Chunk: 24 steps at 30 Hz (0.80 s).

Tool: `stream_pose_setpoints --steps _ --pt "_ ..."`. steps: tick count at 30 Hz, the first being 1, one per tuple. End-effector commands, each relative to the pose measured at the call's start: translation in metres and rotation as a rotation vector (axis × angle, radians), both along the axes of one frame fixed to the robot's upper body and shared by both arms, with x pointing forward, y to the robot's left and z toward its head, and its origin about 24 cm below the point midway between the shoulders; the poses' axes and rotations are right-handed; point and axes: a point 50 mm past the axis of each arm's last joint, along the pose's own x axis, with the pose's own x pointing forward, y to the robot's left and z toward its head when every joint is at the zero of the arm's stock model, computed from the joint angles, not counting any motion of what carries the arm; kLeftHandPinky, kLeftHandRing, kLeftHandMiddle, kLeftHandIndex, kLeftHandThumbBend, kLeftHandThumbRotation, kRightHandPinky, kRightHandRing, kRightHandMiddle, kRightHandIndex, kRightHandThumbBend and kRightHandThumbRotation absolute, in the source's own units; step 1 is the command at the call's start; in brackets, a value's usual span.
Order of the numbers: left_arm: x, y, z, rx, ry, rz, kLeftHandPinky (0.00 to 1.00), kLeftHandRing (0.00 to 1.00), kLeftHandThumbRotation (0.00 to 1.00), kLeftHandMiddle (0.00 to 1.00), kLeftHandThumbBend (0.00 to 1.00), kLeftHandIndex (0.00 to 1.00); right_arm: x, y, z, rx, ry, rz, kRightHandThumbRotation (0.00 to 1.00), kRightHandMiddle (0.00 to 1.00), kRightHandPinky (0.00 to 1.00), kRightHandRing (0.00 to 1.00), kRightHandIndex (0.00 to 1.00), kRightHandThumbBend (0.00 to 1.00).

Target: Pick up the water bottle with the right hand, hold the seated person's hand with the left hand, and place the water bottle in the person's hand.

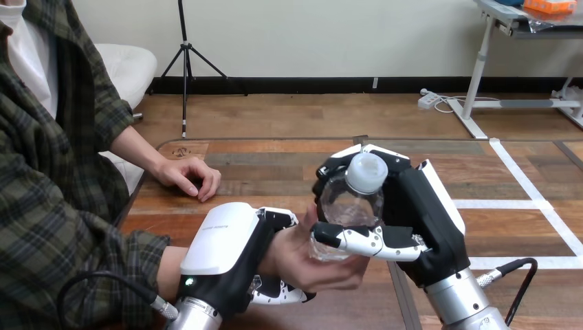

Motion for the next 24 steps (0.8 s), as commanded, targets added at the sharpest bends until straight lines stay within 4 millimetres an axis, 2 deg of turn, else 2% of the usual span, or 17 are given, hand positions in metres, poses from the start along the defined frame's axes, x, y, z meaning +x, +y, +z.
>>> stream_pose_setpoints --steps 1,14,20,22,23,24 --pt "0.0092 -0.0090 0.0190 -0.038 -0.096 -0.031 0.27 0.33 0.00 0.38 0.82 0.41 0.0075 0.0050 0.0288 0.010 -0.137 0.026 0.00 0.58 0.45 0.52 0.57 0.72" --pt "0.0084 -0.0085 0.0186 -0.012 -0.117 -0.035 0.29 0.37 0.00 0.42 0.84 0.45 0.0090 0.0040 0.0301 -0.007 -0.159 0.020 0.00 0.68 0.51 0.60 0.66 0.72" --pt "0.0075 -0.0080 0.0183 0.050 -0.127 -0.042 0.38 0.50 0.00 0.57 0.87 0.57 0.0098 0.0035 0.0305 -0.027 -0.167 0.014 0.00 0.74 0.57 0.67 0.73 0.73" --pt "0.0071 -0.0079 0.0182 0.055 -0.123 -0.043 0.43 0.59 0.00 0.67 0.89 0.67 0.0098 0.0033 0.0307 -0.037 -0.168 0.012 0.00 0.78 0.62 0.72 0.76 0.74" --pt "0.0068 -0.0079 0.0181 0.059 -0.123 -0.044 0.43 0.59 0.00 0.67 0.89 0.67 0.0099 0.0031 0.0310 -0.044 -0.170 0.011 0.00 0.78 0.62 0.72 0.76 0.74" --pt "0.0066 -0.0079 0.0181 0.061 -0.124 -0.044 0.46 0.63 0.00 0.71 0.89 0.71 0.0099 0.0030 0.0312 -0.048 -0.172 0.010 0.00 0.80 0.63 0.74 0.78 0.74"
